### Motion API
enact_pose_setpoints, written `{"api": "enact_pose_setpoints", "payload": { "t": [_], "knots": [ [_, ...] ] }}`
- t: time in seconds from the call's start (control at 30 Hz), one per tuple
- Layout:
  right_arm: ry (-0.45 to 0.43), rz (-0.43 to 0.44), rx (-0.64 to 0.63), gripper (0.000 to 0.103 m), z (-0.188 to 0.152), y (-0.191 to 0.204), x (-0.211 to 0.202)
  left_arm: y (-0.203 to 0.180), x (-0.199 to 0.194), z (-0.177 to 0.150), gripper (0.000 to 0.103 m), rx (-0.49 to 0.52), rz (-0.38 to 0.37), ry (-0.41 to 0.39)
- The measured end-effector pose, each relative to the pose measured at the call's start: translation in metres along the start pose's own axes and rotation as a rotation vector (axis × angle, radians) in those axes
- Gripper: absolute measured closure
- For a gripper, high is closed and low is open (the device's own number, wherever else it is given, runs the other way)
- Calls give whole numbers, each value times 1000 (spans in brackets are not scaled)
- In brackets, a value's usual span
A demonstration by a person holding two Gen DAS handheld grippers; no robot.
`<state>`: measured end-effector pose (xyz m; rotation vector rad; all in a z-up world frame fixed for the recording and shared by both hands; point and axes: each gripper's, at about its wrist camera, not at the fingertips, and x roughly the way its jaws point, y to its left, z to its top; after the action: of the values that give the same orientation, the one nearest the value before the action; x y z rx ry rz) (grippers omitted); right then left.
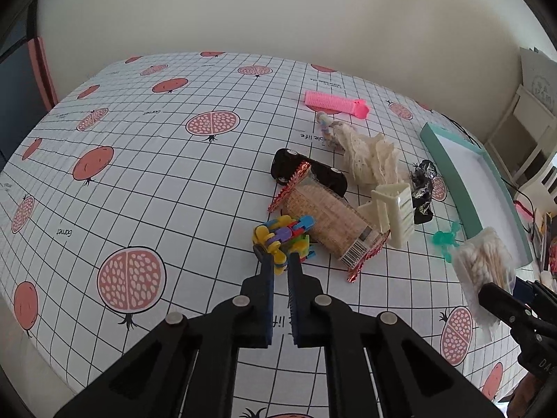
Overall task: Organize objects
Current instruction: 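Close the right tool on the swab bag while the left tool grasps the block toy, then carry the swab bag with the right tool while the left tool carries the block toy into the teal box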
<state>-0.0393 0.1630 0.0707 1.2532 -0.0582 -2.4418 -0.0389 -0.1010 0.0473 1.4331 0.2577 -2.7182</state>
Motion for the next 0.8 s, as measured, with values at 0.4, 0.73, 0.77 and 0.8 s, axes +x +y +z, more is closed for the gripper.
{"api": "enact_pose_setpoints", "payload": {
  "t": [0.4,0.73,0.77,0.8],
  "knots": [
    [10,0,11,49,-2,-12,7,-1,5,3,58,-19,34,-29],
    [29,2,11,49,-4,-14,18,-9,27,7,52,3,55,-6],
    [31,2,12,49,-4,-15,18,-9,29,7,52,3,56,-3],
    [32,2,13,49,-4,-15,19,-10,31,7,52,3,59,-1]
  ]
}}
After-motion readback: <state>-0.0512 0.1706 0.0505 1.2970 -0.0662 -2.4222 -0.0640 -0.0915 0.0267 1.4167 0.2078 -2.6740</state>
